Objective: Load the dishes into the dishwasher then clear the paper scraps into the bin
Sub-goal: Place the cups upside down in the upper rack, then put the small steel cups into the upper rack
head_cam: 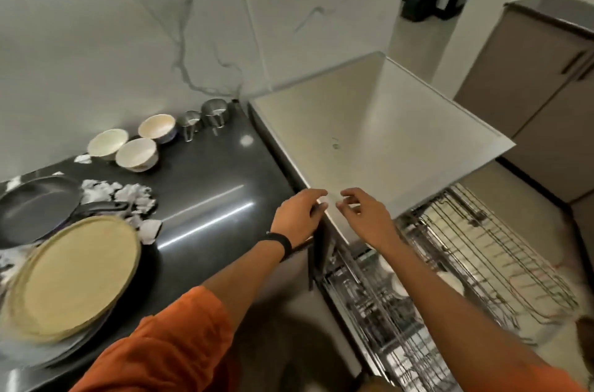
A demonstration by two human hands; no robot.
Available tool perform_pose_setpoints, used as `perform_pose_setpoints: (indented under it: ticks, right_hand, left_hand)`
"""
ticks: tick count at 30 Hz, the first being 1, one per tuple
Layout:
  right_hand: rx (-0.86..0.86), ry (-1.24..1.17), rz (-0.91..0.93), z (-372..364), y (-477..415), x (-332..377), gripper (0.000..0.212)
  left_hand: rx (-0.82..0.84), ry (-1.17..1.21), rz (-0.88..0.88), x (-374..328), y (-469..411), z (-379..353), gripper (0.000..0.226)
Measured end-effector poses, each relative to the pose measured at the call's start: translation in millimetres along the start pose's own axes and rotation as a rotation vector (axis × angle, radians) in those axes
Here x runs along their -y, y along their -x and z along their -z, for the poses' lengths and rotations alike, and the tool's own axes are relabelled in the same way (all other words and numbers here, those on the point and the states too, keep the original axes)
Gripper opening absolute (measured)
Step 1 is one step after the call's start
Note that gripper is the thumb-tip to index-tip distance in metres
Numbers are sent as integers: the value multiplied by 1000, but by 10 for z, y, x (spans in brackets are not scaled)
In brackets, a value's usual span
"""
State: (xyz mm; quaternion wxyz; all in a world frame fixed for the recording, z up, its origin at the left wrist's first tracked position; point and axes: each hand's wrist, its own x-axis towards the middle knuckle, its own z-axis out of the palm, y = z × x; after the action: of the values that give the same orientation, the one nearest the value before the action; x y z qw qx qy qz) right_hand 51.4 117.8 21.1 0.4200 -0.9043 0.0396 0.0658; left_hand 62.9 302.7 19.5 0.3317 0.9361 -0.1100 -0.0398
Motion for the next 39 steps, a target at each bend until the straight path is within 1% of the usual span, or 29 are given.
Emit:
perform_pose_setpoints:
  ticks: [4,10,16,19,22,26,30,36,39]
  right_hand:
    - [67,6,77,-357,-161,413,28]
    - [179,39,171,-797,-592,957,34]
    - [259,19,230,-1160,-1336,1495,26]
    - [305,-19,214,-1333,-1806,1743,21]
    - [352,-76,177,-1520,-2245,1967,18]
    - [373,-185,63,-1730,-2652,2114,24]
    - [383,-243,-29,-1932,-2932,2191,24]
    - [412,-363,-183,-2201,-3163,2303,46]
    - [427,-504,-260,-2265,-3208,2363,39]
  left_hand:
    - [-98,-23,63,390,92,398,33]
    - [-241,-19,180,893,57,889,33]
    - [-338,-23,275,1238,-325,1235,33]
    - [-356,-31,333,1351,-572,1380,35]
    - [-373,-52,386,1481,-807,1497,36]
    - [-398,-48,435,1601,-991,1575,35]
    - [-426,-76,463,1745,-1096,1675,35]
    - [-443,-90,504,1950,-1292,1899,35]
    - [-397,-125,549,2050,-1395,1947,39]
